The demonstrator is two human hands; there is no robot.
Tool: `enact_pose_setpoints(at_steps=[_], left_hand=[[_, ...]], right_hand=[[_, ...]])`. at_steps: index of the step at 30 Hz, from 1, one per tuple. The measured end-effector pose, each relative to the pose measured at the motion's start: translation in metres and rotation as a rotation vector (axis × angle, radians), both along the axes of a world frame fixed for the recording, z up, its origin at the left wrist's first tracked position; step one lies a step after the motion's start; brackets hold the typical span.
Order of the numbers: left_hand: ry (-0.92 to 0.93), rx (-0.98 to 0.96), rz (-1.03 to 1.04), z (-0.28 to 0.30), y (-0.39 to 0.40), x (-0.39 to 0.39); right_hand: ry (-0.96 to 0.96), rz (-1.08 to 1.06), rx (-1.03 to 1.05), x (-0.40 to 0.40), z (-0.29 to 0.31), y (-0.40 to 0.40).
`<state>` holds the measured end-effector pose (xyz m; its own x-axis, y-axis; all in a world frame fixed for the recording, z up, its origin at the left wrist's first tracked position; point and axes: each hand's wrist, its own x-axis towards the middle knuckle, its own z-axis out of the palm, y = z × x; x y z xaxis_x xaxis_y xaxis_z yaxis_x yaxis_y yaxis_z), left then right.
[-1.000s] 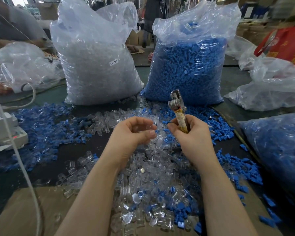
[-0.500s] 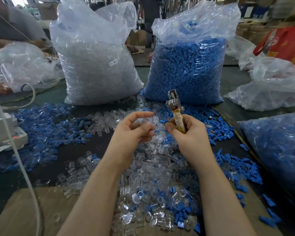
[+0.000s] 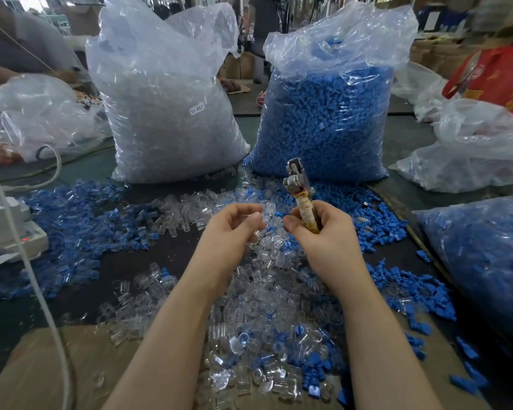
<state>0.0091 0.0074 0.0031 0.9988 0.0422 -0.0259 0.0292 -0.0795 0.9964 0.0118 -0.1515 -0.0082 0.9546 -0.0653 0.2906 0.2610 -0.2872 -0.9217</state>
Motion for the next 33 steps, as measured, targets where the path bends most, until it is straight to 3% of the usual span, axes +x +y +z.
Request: enact_pose_setpoints(at_steps=[3, 6, 11, 16, 20, 27, 33], left_hand=[[-0.008, 0.134, -0.022, 0.003, 0.012, 0.0], [0.052, 0.251, -0.171, 0.008, 0.026, -0.002], [0.138, 0.862, -0.246, 0.009, 0.021, -0.005], [0.105, 0.962, -0.24, 0.006, 0.007, -0.004], [0.035, 0.792, -0.172, 0.005, 0.004, -0.004], [0.064, 0.031, -0.042, 0.012, -0.005, -0.006], [0.059, -0.174, 0.016, 0.013, -0.007, -0.008]], right_hand=[[0.003, -0.001, 0.009, 0.001, 0.0, 0.0], [0.003, -0.002, -0.001, 0.001, 0.001, 0.0], [0.014, -0.005, -0.009, 0.001, 0.0, -0.002], [0.02, -0.016, -0.03, 0.002, -0.001, -0.004], [0.015, -0.021, -0.027, 0.003, -0.001, -0.004], [0.001, -0.018, 0.005, 0.003, -0.001, -0.004], [-0.014, -0.004, 0.023, 0.001, 0.0, -0.003]])
